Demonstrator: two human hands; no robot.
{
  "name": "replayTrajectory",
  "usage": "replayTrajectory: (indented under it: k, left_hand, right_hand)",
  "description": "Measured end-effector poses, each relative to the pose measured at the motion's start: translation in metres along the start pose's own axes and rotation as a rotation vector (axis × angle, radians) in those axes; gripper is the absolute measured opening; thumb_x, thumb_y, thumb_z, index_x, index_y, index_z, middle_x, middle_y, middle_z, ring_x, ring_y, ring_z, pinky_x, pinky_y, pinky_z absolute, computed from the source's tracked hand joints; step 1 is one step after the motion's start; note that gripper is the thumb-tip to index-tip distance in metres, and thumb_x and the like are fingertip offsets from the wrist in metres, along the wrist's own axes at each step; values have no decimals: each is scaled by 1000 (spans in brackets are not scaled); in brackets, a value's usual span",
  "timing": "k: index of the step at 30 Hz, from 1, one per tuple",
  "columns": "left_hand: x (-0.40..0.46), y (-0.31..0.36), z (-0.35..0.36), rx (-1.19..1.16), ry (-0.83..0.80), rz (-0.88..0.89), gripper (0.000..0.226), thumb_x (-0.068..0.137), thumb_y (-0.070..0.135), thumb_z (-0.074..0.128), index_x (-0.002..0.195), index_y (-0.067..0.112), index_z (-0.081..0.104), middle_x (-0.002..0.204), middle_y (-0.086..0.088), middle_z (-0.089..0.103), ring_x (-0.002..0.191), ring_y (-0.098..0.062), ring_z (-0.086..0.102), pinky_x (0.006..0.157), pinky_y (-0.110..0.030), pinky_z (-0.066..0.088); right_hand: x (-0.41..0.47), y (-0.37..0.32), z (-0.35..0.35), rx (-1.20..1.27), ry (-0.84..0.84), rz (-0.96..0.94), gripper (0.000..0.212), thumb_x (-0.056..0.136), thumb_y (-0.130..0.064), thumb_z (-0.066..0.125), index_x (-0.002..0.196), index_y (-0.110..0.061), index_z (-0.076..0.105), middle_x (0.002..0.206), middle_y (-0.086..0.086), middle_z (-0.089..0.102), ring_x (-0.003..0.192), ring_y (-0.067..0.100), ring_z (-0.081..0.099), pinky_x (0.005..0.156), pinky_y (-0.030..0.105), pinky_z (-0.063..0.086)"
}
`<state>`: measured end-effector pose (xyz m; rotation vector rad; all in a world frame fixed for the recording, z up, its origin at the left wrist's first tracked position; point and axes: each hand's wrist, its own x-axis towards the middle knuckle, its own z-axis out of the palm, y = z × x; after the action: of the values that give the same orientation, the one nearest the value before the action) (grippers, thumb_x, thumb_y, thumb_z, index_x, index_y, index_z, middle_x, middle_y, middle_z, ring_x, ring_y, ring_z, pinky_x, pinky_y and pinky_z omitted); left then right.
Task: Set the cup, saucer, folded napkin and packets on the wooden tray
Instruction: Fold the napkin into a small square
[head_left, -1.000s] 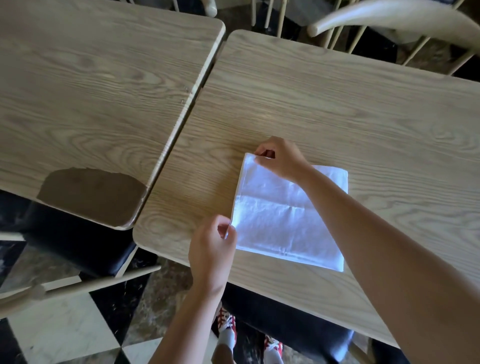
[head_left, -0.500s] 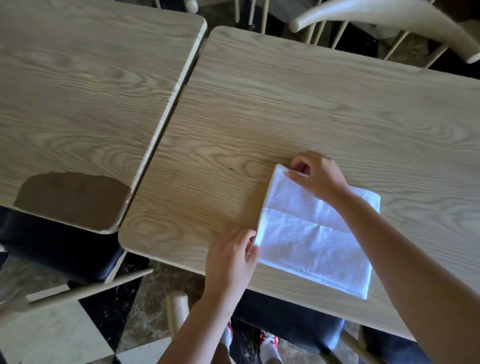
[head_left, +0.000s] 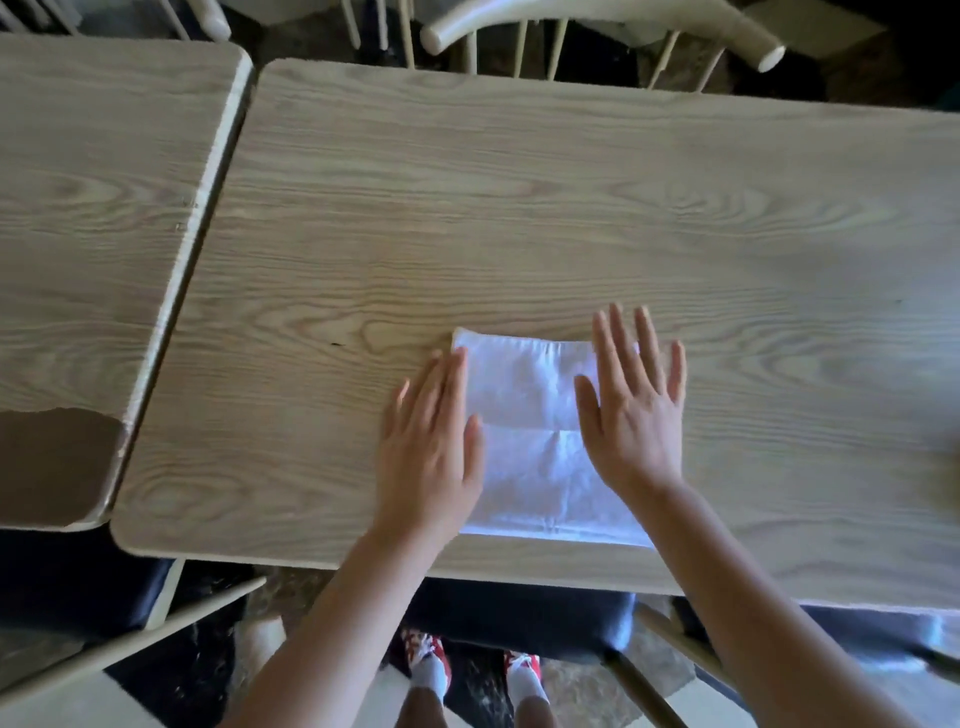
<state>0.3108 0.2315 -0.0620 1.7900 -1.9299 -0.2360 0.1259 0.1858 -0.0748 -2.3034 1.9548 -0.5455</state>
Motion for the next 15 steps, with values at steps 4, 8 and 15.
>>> replayTrajectory:
  k: [4, 8, 15]
  left_hand:
    - [37, 16, 57, 143, -205, 162, 54, 87, 20, 34, 139, 5, 35, 143, -10, 43, 132, -22, 40, 103, -49, 39]
    - [36, 4, 75, 277, -285, 246, 53, 89, 33, 35, 139, 16, 40, 146, -5, 40, 135, -22, 37, 105, -50, 34]
    - [28, -7, 68, 339, -252, 117, 63, 85, 52, 34, 143, 29, 31, 154, -8, 23, 142, -21, 22, 110, -55, 4]
  right_hand:
    - [-10, 2, 26, -9, -230, 22, 58, 90, -30, 29, 144, -9, 24, 153, 5, 24, 141, 18, 15, 113, 51, 20]
    - [-10, 13, 33, -20, -244, 4, 60, 90, -36, 28, 143, -10, 26, 152, 6, 27, 141, 17, 19, 114, 42, 12]
    - [-21, 65, 12, -187, -283, 39, 67, 89, -47, 21, 146, -14, 16, 156, 0, 16, 143, 13, 8, 111, 49, -9]
